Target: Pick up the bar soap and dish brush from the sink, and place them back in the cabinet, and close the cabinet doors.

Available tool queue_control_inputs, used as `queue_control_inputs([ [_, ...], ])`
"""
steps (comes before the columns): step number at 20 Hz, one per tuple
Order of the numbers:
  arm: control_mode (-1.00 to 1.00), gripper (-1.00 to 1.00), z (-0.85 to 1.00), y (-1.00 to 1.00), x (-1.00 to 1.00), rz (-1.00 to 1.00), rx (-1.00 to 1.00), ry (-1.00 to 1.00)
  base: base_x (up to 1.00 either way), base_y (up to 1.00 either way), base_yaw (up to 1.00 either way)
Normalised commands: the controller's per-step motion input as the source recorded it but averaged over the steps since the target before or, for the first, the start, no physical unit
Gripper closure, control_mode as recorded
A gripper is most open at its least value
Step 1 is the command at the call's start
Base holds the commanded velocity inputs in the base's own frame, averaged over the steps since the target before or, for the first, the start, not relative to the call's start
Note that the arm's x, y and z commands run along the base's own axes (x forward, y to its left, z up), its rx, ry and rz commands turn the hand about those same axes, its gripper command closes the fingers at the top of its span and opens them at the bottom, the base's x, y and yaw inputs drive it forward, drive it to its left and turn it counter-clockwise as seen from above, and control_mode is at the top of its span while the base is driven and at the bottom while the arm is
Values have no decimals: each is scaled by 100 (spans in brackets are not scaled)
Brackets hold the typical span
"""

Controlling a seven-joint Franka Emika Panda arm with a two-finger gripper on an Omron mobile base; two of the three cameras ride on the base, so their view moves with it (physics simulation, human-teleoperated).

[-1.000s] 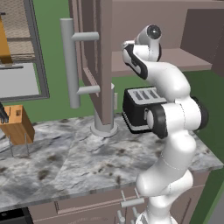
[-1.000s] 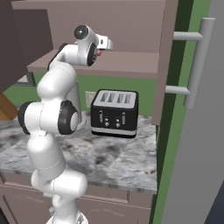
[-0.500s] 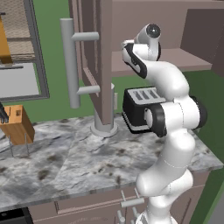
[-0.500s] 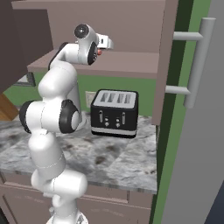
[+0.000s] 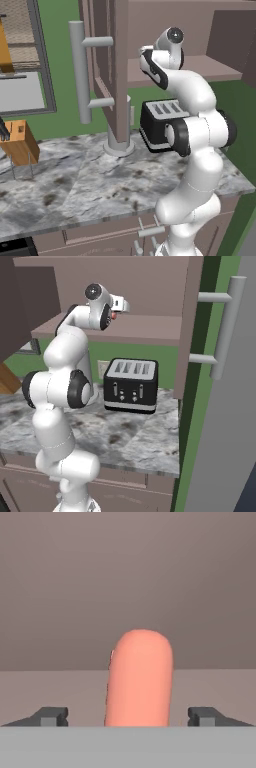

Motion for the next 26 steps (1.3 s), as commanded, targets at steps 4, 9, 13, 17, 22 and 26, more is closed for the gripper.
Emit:
queue_control_inputs([
  [4,-100,-100,0,0,-6,0,0,0,0,0,0],
  [9,-100,-100,0,-2,-55,0,0,-11,0,0,0],
  [13,-100,-100,0,0,-69,0,0,-15,0,0,0],
  [17,-100,-100,0,0,-72,0,0,-14,0,0,0],
  [22,-100,-100,0,-1,-78,0,0,-14,0,0,0],
  [26,-100,-100,0,-2,-87,0,0,-8,0,0,0],
])
